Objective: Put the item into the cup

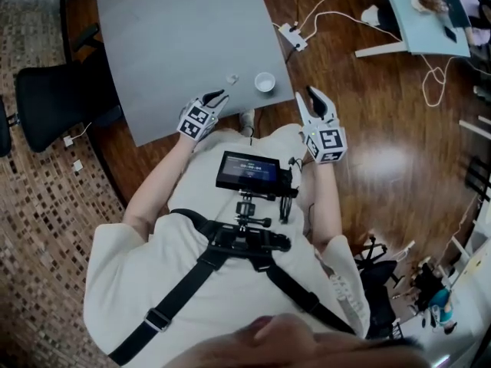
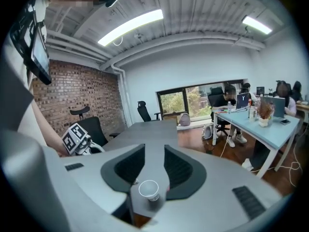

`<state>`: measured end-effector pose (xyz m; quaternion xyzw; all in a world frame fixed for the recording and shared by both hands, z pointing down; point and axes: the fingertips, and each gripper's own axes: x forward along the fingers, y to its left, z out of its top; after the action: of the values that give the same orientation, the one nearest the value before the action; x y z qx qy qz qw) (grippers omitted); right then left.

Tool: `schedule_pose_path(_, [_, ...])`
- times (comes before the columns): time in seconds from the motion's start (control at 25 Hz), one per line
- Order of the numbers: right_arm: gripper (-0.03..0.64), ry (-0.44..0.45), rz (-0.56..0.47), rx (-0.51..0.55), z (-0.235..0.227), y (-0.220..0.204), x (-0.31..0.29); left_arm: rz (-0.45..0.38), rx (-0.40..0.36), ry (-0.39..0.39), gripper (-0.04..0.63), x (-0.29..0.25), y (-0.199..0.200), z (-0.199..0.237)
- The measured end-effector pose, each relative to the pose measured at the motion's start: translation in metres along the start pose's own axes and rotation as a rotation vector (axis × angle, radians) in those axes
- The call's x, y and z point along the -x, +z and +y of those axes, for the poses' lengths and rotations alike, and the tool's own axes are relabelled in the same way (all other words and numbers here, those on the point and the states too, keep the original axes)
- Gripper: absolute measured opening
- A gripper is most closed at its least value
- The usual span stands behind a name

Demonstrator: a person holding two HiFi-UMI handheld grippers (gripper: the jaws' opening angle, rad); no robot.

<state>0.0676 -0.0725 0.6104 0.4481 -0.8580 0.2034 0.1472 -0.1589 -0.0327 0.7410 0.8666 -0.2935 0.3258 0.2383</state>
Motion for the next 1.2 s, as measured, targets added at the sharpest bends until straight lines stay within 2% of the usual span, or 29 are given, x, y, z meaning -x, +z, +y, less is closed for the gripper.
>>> schedule_pose_path(0.2, [0.135, 0.009, 0.003, -0.022, 0.009, 0.0, -0.005, 0.089, -0.026, -0.018, 0.086, -0.028, -0.021, 0.017])
schedule_pose_path(0.44, [0.135, 0.047, 0.042, 0.033, 0.027, -0.001, -0.023, 0.158, -0.016, 0.037, 0.086, -0.047, -0.041, 0.053])
schedule_pose_path(0.64, [0.135, 0.076, 0.083, 0.025, 0.037, -0.012, -0.026, 0.231, -0.013, 0.078, 0.086, -0.065, -0.071, 0.075])
schedule_pose_path(0.84, [0.135, 0.094, 0.101, 0.021, 0.039, -0.014, -0.032, 0.34, -0.051, 0.076, 0.086, -0.079, -0.105, 0.089])
schedule_pose_path(1.2, [0.135, 0.054, 0.096, -0.009, 0.032, -0.016, -0.029, 0.395, -0.102, 0.08, 0.086, -0.092, -0.118, 0.097])
